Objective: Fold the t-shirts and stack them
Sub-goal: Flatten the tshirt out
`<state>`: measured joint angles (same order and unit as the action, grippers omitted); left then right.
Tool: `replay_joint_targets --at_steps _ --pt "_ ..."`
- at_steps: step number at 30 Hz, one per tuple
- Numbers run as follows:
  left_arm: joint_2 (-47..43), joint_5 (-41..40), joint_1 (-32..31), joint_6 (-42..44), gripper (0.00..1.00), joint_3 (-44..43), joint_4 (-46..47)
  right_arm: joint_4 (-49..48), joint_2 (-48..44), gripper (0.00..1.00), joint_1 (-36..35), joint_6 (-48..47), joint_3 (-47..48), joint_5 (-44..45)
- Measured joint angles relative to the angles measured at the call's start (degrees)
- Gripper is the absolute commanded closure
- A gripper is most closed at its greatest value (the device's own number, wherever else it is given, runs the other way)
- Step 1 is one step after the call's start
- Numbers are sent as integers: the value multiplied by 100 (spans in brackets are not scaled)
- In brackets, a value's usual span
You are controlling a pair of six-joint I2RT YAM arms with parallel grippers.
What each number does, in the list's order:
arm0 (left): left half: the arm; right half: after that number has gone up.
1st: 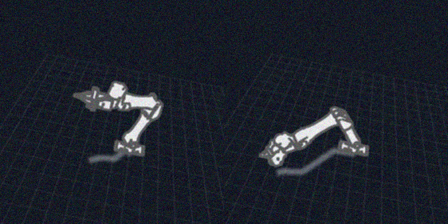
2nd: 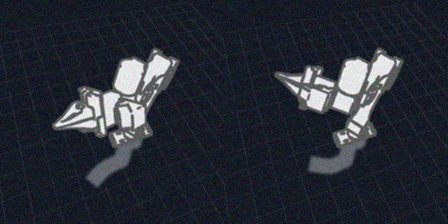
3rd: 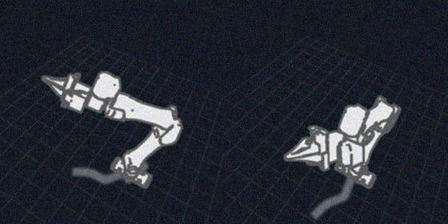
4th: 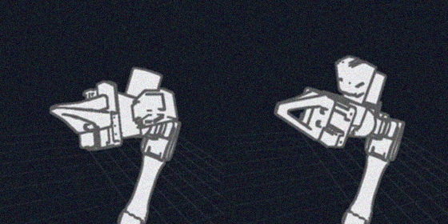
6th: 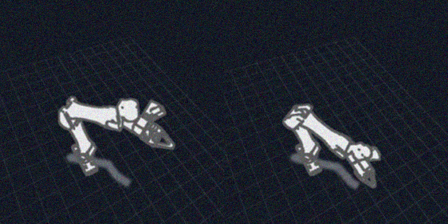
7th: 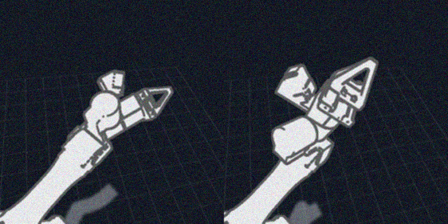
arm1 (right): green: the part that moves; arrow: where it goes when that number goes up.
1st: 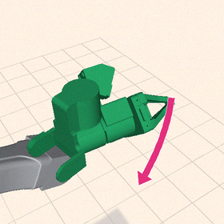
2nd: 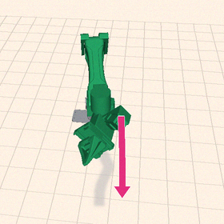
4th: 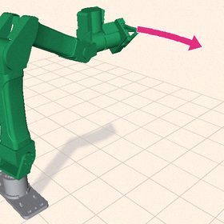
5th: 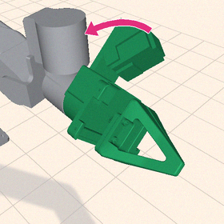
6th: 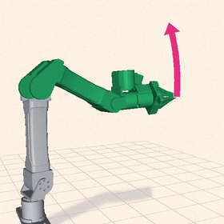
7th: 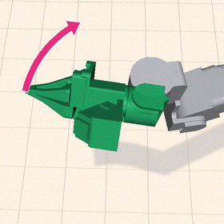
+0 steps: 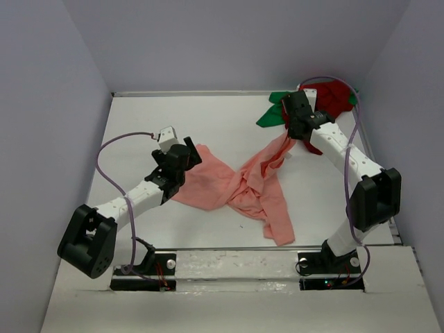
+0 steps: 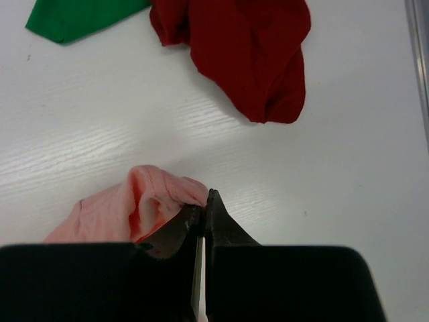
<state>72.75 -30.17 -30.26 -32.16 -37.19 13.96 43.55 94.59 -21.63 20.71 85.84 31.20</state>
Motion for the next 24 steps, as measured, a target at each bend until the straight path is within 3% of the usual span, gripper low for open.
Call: replay_joint_targets --at_steps 3,4,5,6,8,9,14,19,24 --pt "13 188 0 59 1 0 24 -116 0 99 87 -2 0 264" --pt "2 247 0 83 1 0 66 -160 0 92 107 -17 0 293" --pt "-9 299 0 105 1 0 101 -208 13 67 131 -46 2 291" --pt "-11 345 0 129 1 0 131 -216 39 52 151 -72 13 291" --pt "-13 481 2 177 1 0 212 -136 232 29 179 -76 153 264" --pt "-13 522 0 190 1 0 238 -157 409 24 199 -46 249 177" --pt "98 776 2 278 1 -4 337 -304 601 19 210 -55 -295 -844" --pt "232 1040 0 345 1 -4 426 -319 -166 20 166 -39 -909 -2048" --pt "586 1274 0 389 1 -140 448 -448 -782 23 -181 -15 -1097 -2664"
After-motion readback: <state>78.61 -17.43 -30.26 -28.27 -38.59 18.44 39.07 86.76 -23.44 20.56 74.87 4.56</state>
